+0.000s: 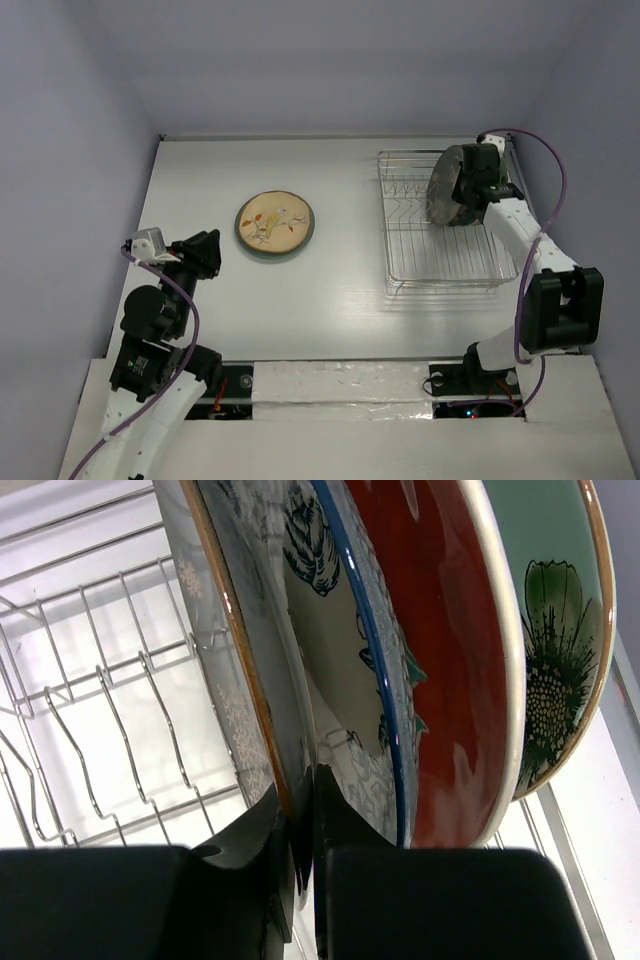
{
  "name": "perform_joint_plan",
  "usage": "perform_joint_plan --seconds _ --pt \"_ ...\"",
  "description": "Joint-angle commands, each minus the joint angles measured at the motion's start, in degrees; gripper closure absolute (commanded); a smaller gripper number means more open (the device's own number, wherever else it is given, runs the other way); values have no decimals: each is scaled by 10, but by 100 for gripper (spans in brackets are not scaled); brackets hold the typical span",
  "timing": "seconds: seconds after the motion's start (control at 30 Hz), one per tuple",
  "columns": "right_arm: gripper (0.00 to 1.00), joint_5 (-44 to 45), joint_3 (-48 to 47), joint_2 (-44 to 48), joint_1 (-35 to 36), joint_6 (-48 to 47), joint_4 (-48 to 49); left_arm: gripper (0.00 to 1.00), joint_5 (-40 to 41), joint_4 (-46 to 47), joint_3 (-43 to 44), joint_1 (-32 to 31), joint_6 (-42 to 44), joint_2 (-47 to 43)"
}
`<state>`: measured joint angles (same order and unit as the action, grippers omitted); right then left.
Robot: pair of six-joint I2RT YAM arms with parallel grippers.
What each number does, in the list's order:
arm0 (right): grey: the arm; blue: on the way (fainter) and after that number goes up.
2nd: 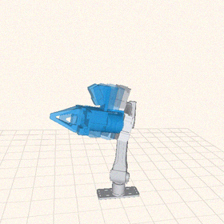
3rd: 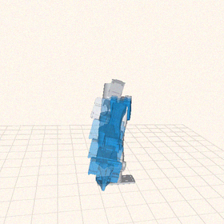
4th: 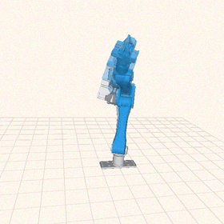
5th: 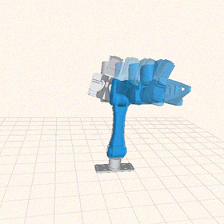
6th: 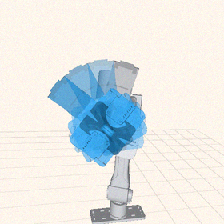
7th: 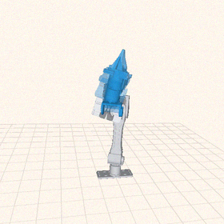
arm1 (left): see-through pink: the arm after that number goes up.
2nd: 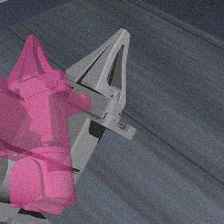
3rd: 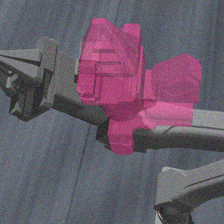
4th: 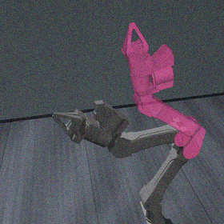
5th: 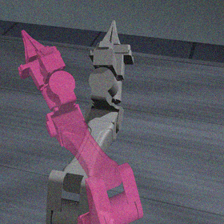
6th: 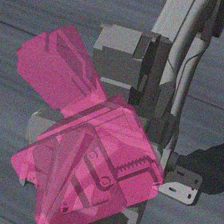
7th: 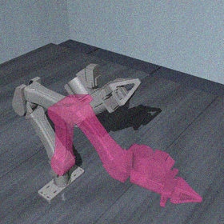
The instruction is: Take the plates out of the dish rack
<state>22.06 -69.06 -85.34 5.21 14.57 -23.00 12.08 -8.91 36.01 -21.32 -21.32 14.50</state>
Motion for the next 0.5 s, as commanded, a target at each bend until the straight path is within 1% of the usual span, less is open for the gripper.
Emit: perform_joint_plan --seconds 0.0,0.03,0.27,0.47 --pt "100 18 -54 43 -3 -1 0 72 -2 21 -3 -3 1 10" --pt "100 19 -77 47 -3 -9 -22 72 -2 21 -3 -3 1 10" --pt "100 64 -153 84 31 -31 -75 71 -2 21 -5 -3 1 11" --pt "100 85 -190 128 93 -27 -99 71 -2 19 -4 -3 0 11"
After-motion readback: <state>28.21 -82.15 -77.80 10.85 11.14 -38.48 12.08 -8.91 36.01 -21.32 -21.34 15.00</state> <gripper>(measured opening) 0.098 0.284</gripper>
